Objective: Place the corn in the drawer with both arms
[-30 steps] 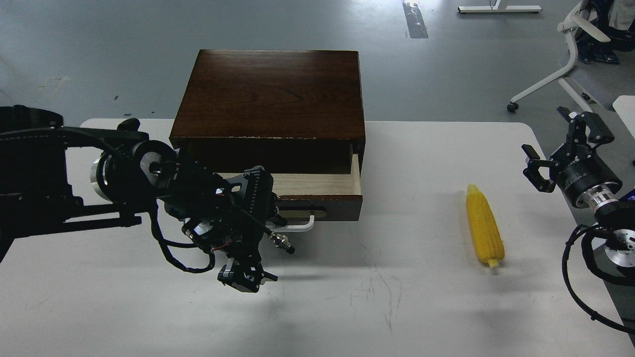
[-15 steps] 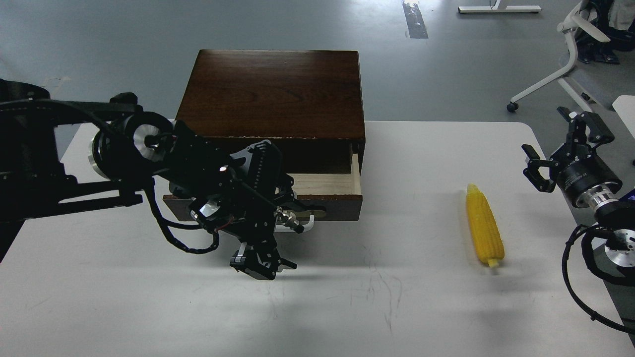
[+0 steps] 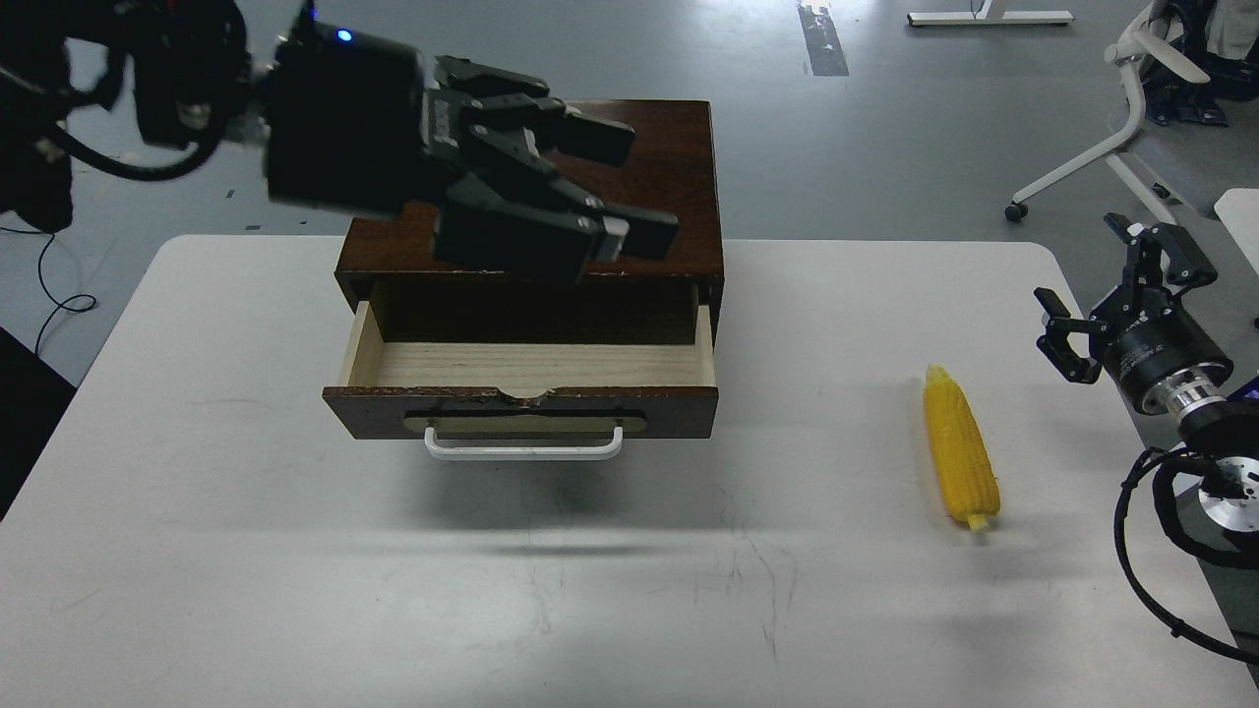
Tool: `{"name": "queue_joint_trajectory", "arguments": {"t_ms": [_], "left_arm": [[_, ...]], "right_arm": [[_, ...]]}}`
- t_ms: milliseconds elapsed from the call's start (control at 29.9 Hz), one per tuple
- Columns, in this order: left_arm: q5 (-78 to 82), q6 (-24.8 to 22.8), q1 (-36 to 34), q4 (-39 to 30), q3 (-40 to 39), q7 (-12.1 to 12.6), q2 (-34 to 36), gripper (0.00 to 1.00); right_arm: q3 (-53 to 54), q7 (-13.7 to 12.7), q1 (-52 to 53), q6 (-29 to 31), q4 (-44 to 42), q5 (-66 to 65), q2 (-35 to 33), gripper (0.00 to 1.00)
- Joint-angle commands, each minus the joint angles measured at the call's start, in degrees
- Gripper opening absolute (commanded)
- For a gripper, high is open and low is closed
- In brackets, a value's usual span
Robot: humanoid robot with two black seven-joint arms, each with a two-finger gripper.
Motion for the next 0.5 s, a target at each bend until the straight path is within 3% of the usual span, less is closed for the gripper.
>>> {"name": "queue_joint_trajectory", "arguments": {"t_ms": [0, 268, 468], "left_arm": [[-14.53, 0.0, 5.1, 3.48, -0.2, -0.04, 1.48, 0.98], [-40.73, 0.0, 16.0, 13.24, -0.47, -0.04, 1.75, 0.98], [-54.8, 0.49, 28.47, 21.41, -0.38, -0.04, 0.43, 0.98]], "right_arm": [[-0.09, 0.0, 0.01, 0.0, -0.25, 0.0, 0.35, 1.0], [-0.18, 0.0, 0.01, 0.0, -0.43, -0.09, -0.09, 1.0], [-0.18, 0.0, 0.01, 0.0, -0.43, -0.09, -0.09, 1.0]]}}
